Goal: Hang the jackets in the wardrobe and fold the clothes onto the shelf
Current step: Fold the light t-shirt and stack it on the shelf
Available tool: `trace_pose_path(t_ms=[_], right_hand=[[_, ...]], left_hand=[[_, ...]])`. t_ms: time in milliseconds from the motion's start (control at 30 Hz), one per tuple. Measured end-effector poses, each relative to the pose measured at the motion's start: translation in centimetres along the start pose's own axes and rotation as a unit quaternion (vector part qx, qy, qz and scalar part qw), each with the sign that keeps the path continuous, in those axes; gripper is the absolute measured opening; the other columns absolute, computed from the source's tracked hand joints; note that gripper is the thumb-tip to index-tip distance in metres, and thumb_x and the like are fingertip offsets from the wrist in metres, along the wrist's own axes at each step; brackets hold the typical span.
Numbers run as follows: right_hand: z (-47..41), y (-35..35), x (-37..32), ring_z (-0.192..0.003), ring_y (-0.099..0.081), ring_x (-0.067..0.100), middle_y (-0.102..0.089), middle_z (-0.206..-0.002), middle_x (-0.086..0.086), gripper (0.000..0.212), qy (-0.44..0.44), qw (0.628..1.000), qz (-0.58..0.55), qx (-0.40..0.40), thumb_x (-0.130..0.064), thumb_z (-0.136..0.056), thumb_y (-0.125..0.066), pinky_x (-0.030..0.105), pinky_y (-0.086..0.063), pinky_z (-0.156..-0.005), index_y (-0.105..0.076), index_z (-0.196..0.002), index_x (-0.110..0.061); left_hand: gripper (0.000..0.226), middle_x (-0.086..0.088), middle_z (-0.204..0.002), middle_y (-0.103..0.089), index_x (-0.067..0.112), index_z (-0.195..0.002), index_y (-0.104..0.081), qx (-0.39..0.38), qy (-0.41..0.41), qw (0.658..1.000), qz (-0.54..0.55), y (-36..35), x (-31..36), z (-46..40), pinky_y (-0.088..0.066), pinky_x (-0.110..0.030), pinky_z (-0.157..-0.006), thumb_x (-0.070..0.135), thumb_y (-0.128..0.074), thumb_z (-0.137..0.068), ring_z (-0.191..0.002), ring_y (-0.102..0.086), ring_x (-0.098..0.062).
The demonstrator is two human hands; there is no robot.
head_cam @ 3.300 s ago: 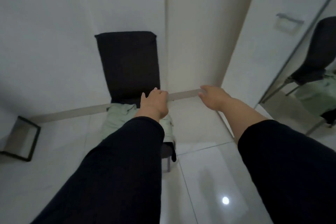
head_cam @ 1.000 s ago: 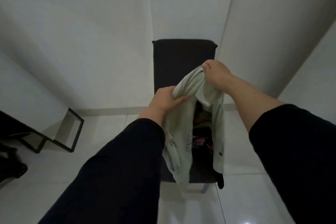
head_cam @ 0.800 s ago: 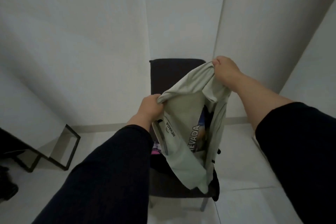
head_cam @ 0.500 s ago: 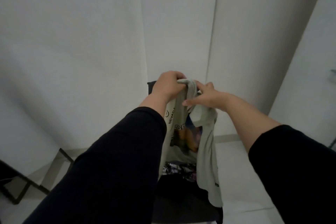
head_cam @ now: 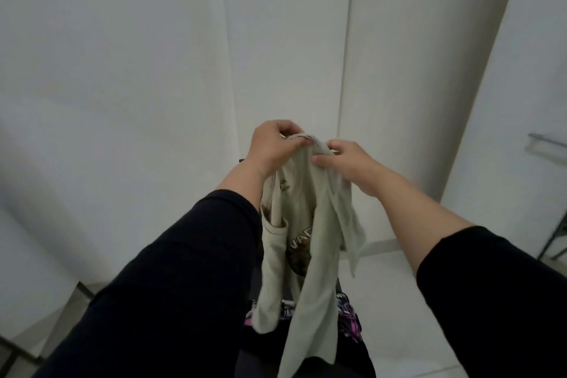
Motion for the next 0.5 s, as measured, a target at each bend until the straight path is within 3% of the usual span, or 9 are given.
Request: trace_pose_path(t_ms=[67, 167, 267, 367, 433, 500], right_hand=[[-0.2, -0.5, -0.4, -0.083, -0.063, 0.020, -0.068, -0.093, 0.009, 0.015, 0.002, 1.000, -0.001, -0.022, -0.020, -0.088, -0.064, 0.031, -0.049, -0.077, -0.067, -0.099, -0.010], [-0.5, -0.4, -1.2, -0.075, -0.054, 0.013, -0.061, -0.082, 0.001, 0.018, 0.014, 0.999, 0.048, -0.007, -0.022, -0.094, -0.055, 0.026, -0.041, -0.066, -0.063, -0.079, -0.018], [-1.3, 0.6, -1.7, -0.077, -0.052, 0.017, -0.058, -0.084, 0.007, 0.022, 0.016, 0.996, 0.082, 0.036, -0.021, -0.096, -0.050, 0.027, -0.039, -0.066, -0.065, -0.088, -0.006], [-1.8, 3.0, -3.2, -0.073, -0.047, 0.016, -0.053, -0.074, 0.006, 0.022, 0.034, 0.991, 0.073, 0.105, -0.023, -0.095, -0.052, 0.027, -0.034, -0.059, -0.065, -0.089, -0.006], [-1.7, 4.9, -4.6, -0.069, -0.048, 0.014, -0.053, -0.069, -0.002, 0.014, 0.055, 0.986, 0.061, 0.147, -0.023, -0.094, -0.053, 0.024, -0.035, -0.057, -0.064, -0.088, -0.017], [-1.6, 6.7, -5.5, -0.076, -0.053, 0.010, -0.060, -0.081, -0.003, 0.013, 0.075, 0.981, 0.058, 0.171, -0.020, -0.093, -0.054, 0.021, -0.039, -0.066, -0.067, -0.095, -0.019]], left_hand=[[0.010, 0.006, -0.073, -0.063, 0.015, -0.080, -0.070, -0.035, 0.013, 0.999, 0.027, -0.5, -0.1, 0.0, -0.043, -0.016, -0.066, 0.021, -0.077, -0.076, -0.067, -0.053, -0.006], [0.021, 0.006, -0.074, -0.058, 0.015, -0.092, -0.067, -0.055, 0.045, 0.995, 0.071, -0.7, -1.4, 0.5, -0.043, -0.016, -0.063, 0.023, -0.078, -0.076, -0.068, -0.055, -0.006], [0.036, -0.005, -0.089, -0.066, 0.011, -0.103, -0.064, -0.110, 0.108, 0.985, 0.078, -1.7, -4.4, 1.9, -0.055, -0.026, -0.073, 0.020, -0.081, -0.073, -0.081, -0.065, -0.017], [0.020, -0.012, -0.101, -0.071, 0.015, -0.090, -0.068, -0.170, 0.173, 0.970, 0.009, -3.2, -9.2, 4.6, -0.054, -0.041, -0.091, 0.015, -0.078, -0.072, -0.096, -0.068, -0.026], [0.010, -0.010, -0.094, -0.072, 0.016, -0.081, -0.068, -0.185, 0.217, 0.958, -0.015, -3.5, -12.2, 6.5, -0.053, -0.037, -0.093, 0.018, -0.075, -0.075, -0.094, -0.068, -0.026], [0.010, -0.003, -0.082, -0.067, 0.017, -0.074, -0.067, -0.191, 0.239, 0.952, -0.008, -2.9, -13.2, 7.7, -0.050, -0.030, -0.084, 0.022, -0.070, -0.083, -0.086, -0.063, -0.020]])
Point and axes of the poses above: each hand's wrist, its own z-axis away from the middle knuckle, its own y-axis out of the back of the hand, x = y × z, the point moved 8 cm from there along -z, towards the middle knuckle
